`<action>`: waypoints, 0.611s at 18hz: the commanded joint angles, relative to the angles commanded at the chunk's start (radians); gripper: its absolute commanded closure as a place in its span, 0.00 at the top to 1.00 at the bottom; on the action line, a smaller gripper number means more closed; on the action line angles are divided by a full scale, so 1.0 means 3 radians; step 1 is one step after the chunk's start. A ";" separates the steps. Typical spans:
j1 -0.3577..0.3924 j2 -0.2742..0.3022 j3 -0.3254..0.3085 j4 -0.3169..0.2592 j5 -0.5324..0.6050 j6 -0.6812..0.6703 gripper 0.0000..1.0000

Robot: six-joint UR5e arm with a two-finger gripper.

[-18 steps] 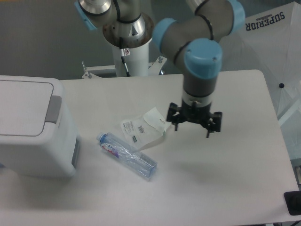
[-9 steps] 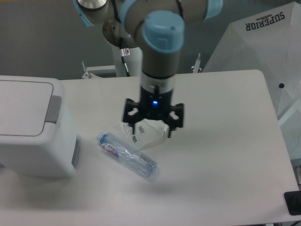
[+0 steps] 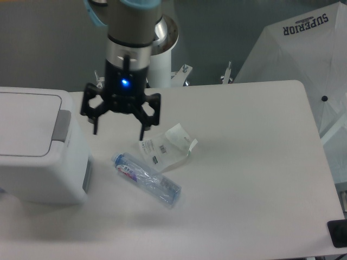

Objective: Open the trash can
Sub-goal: 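Lower the gripper onto the trash can lid edge, then push the trash can lid open with the gripper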

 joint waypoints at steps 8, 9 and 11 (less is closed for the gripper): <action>-0.0113 -0.0021 -0.0097 0.0005 0.0015 0.0005 1.00; -0.0118 -0.0010 -0.0138 0.0025 0.0015 0.0010 1.00; -0.0128 0.0000 -0.0179 0.0026 0.0015 0.0010 1.00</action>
